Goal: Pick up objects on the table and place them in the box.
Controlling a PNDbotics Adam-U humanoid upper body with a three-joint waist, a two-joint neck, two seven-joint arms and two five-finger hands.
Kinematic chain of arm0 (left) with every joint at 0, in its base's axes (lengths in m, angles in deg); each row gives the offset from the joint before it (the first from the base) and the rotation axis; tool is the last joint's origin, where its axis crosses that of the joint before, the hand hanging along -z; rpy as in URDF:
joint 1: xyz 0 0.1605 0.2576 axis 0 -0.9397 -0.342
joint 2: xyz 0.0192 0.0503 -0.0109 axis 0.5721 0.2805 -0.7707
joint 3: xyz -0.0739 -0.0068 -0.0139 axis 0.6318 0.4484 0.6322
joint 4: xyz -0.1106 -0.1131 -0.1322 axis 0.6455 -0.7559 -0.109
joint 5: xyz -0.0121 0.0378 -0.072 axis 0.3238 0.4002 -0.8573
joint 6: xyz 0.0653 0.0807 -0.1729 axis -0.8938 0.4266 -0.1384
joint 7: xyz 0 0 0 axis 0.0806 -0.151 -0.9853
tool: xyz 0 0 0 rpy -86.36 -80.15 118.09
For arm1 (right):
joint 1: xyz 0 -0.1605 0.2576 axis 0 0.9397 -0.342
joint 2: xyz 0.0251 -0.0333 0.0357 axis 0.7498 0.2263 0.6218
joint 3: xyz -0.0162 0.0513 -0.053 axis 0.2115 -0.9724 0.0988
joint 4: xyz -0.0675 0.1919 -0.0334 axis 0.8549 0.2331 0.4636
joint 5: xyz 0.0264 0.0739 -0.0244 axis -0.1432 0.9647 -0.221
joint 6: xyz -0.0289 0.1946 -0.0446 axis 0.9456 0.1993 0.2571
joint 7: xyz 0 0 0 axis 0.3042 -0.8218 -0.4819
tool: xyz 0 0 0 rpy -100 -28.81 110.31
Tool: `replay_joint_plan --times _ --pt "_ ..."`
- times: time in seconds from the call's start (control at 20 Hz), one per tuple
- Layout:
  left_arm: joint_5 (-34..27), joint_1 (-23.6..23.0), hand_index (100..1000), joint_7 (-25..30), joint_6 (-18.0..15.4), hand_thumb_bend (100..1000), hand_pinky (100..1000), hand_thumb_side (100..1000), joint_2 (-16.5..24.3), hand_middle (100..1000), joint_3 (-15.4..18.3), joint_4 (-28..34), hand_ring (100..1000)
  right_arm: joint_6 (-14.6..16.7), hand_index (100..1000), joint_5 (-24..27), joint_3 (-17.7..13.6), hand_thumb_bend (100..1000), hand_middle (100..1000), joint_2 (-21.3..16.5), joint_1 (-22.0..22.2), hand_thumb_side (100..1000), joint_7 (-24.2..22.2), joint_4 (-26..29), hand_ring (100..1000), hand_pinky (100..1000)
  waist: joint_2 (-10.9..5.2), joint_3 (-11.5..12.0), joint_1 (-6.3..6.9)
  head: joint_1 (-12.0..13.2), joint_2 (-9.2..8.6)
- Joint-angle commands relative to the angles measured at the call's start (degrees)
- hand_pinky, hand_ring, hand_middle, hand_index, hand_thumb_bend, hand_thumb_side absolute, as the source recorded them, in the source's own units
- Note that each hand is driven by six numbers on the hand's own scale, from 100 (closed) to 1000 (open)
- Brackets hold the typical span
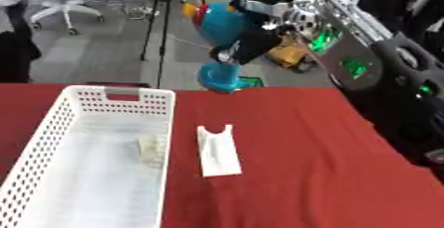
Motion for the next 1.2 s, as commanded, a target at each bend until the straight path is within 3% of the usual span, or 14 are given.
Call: replay_joint_plan --times 0.05,0.65,1.2 --pt "-0.3 1.1 637 -0.4 0.1 100 612 851 -0.2 569 -0.3 0.6 496 0.2 375 -0.1 0.0 100 213 0.7 -2.2 515 -0.6 0.1 220 100 -1.38 0.3 0.24 -0.4 0.38" --pt "-1.0 2.3 636 -1.4 0.5 100 604 845 -3.2 567 -0.8 0.6 496 1.2 375 -1.6 2.0 100 212 7.6 -4.2 505 -2.6 -2.6 218 100 -1.71 3.8 0.46 -2.1 0.55" --pt "-1.7 3.6 634 -2.4 0.6 100 594 841 -6.0 565 -0.9 0.6 496 2.0 376 -4.2 2.7 100 211 13.3 -3.1 490 -2.4 -6.7 215 100 -1.43 6.7 0.73 -3.7 0.28"
